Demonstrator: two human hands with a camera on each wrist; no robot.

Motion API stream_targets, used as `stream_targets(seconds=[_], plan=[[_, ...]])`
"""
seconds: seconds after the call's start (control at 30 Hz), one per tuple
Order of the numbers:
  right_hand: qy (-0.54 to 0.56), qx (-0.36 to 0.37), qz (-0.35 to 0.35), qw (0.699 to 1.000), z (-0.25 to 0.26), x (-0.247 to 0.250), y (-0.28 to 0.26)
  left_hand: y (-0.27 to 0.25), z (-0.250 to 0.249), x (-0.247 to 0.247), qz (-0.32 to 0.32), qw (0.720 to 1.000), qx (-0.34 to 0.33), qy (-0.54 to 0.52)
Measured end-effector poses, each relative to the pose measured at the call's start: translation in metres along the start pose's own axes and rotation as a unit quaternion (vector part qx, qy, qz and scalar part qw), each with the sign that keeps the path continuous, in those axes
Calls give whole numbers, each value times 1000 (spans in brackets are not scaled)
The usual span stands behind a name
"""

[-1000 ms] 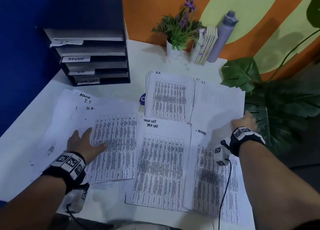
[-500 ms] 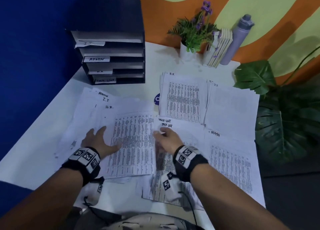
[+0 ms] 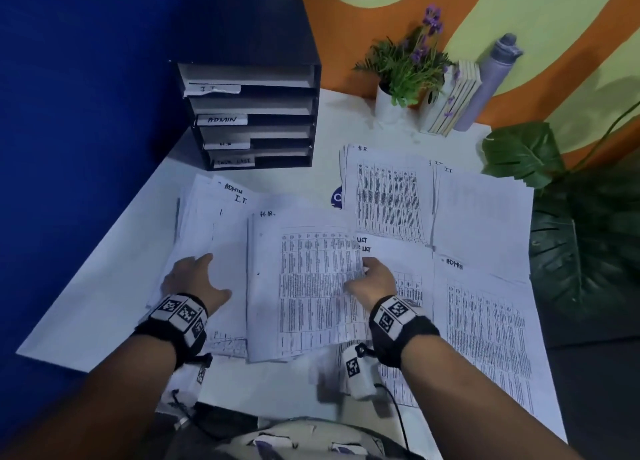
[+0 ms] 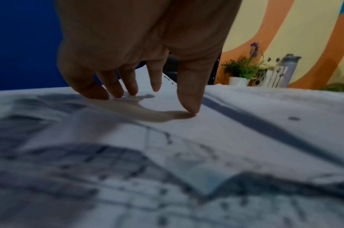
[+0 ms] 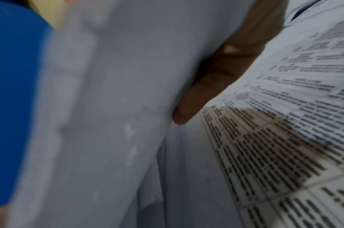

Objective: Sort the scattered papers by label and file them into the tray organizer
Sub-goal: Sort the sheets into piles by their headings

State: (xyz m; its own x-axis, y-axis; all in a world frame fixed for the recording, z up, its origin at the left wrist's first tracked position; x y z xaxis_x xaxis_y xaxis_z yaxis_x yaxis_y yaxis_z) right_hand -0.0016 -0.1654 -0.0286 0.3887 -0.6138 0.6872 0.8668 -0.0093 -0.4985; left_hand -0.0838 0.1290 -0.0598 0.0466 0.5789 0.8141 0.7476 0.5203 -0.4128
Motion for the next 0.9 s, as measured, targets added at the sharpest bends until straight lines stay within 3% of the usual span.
stream_targets(seconds=[0.17, 0.33, 0.6, 0.77, 0.9], plan=[[24, -36, 0, 999, -8, 10, 0, 4, 4, 1, 19, 999, 25, 17], [119, -58, 3, 991, -9, 3, -5, 5, -2, 4, 38, 998, 33, 47], [-5, -67, -151, 986, -19, 9, -4, 4, 6, 2, 40, 998, 4, -57], [34, -69, -212, 974, -22, 26, -2, 0, 13, 6, -14, 990, -13, -141], [126, -32, -168, 977, -3, 15, -8, -11, -3, 16, -86, 982, -35, -163]])
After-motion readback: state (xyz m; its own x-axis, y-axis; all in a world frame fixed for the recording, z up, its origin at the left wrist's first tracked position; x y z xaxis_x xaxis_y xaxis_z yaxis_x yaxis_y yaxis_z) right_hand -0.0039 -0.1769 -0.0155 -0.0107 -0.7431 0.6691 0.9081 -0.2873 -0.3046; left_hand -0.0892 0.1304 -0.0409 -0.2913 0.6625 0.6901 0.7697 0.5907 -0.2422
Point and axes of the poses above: each hand's wrist, its own y-axis towards the middle knuckle, its own x-axis out of the back of the hand, z = x × y, the point moved 1 cm from there along y, towards the middle knuckle, and after that the axes turned 11 degrees about -y, right-handed, at the moved point
